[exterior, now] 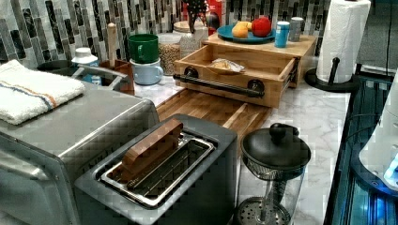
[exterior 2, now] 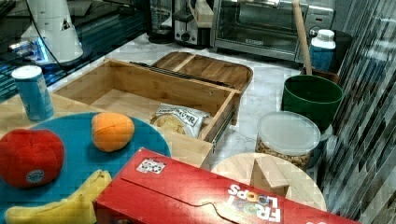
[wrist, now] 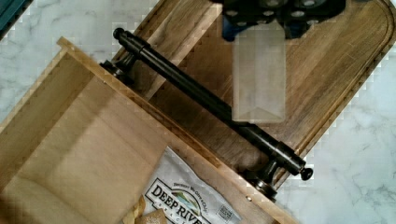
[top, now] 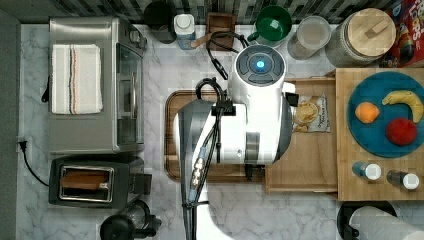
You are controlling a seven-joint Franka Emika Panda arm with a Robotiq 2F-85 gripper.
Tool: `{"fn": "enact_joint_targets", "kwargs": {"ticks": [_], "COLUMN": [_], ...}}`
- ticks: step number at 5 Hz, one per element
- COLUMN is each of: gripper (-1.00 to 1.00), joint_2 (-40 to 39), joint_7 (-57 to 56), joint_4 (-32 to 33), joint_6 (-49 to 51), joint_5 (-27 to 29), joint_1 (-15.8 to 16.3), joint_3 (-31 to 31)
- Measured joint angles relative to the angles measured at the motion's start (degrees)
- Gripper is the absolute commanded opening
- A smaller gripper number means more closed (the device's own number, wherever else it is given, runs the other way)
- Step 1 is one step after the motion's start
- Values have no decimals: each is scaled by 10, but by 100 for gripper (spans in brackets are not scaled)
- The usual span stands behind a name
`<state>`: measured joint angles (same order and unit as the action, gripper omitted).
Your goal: Place the butter on the board.
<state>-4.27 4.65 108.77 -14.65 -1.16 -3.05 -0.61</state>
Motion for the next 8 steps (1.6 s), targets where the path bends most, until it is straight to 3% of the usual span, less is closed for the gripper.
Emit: {"fn": "enact_joint_targets", "kwargs": {"ticks": [3,5,8], "gripper": [-100,-100,-100], "joint_2": [-11,-3,74], "joint_7": [19,173,372], "joint_4": [24,67,205], "joint_6": [-12,-45,-125], "joint_5": [-5,-4,-36], "joint_1": [-6,-3,10], "joint_3": [-1,-8,-76]}}
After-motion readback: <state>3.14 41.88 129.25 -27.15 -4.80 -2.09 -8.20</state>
